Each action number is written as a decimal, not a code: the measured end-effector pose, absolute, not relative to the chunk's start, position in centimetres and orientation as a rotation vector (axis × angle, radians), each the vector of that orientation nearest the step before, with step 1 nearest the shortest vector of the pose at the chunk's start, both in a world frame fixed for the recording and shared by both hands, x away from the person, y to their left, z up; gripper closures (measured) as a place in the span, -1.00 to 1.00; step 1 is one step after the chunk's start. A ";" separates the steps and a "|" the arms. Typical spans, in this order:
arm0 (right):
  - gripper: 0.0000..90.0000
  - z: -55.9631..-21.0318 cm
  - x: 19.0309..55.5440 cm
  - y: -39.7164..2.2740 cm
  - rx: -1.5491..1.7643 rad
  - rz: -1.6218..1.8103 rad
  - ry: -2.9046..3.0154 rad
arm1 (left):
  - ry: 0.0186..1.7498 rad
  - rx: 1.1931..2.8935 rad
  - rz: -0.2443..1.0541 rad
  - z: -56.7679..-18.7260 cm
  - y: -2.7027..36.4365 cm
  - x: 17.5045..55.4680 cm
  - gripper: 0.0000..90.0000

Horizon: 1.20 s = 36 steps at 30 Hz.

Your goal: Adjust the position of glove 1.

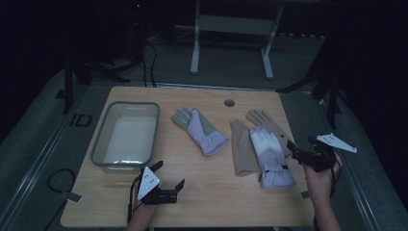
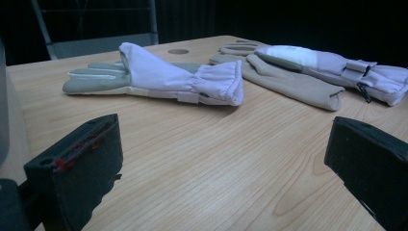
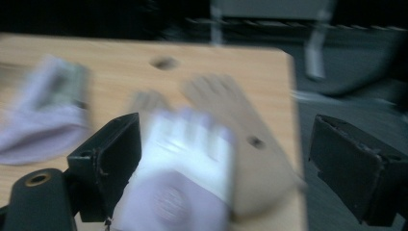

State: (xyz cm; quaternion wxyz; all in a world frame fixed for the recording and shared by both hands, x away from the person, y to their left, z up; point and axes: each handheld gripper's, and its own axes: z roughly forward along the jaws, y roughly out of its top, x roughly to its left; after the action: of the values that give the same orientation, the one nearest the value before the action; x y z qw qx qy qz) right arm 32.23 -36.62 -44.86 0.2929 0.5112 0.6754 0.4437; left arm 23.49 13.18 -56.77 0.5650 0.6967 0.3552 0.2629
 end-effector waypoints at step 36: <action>-0.37 -43.1 40.5 -21.5 1.060 1.188 2.229 | 0.822 1.642 0.593 -56.8 13.2 23.5 -1.00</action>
State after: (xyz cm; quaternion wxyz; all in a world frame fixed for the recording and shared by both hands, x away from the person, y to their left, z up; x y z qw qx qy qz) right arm 40.54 -21.48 -43.12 0.1999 0.3792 0.7972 0.4250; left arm 23.51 13.23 -56.77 0.5696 0.6994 0.3502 0.2526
